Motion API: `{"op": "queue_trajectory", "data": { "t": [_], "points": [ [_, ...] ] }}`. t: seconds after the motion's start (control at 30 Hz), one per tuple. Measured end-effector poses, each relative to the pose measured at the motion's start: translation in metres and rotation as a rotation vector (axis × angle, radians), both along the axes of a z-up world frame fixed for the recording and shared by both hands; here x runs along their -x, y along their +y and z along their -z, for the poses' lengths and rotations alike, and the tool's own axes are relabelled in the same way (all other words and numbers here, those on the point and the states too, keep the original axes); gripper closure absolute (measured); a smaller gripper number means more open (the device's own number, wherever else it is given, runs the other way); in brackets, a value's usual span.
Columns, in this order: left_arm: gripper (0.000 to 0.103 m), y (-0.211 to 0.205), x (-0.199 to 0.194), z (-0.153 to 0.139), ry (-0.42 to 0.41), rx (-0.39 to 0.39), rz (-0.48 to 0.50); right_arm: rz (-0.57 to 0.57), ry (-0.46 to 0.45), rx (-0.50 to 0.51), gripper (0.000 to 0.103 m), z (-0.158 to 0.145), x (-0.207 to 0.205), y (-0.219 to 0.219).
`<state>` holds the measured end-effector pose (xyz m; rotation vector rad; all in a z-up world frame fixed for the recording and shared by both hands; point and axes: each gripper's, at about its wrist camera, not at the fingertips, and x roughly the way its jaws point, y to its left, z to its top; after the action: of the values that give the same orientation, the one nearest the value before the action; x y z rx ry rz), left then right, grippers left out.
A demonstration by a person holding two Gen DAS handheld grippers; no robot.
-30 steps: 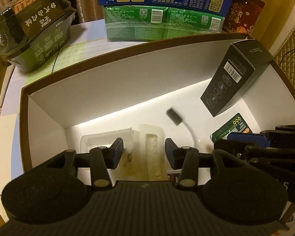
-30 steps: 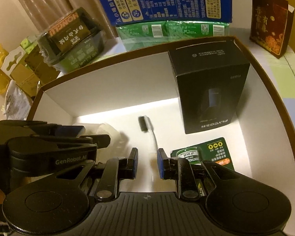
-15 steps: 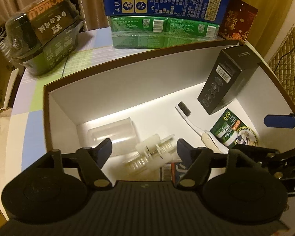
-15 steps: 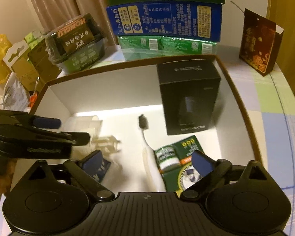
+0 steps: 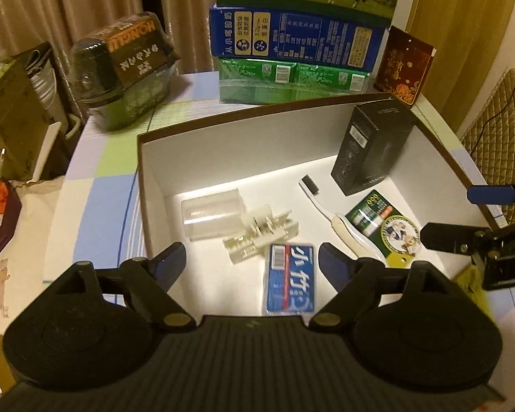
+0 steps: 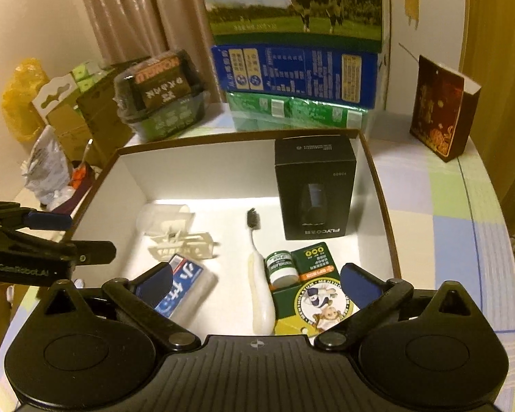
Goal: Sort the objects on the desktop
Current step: 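Lower the clip with the left tool while the right tool lowers the toothbrush, releasing both, then withdraw both tools from the brown box toward the purple tube and yellow pouch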
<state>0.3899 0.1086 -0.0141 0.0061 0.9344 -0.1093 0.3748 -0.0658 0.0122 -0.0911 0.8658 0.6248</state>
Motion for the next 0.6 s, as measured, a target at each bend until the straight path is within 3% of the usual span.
{"op": "queue_trajectory", "data": {
  "t": [0.6],
  "points": [
    [0.017,-0.027,0.093,-0.032,-0.052,-0.010,-0.086,-0.073,-0.068,-0.027,0.002,-0.020,0.064,-0.038]
  ]
}}
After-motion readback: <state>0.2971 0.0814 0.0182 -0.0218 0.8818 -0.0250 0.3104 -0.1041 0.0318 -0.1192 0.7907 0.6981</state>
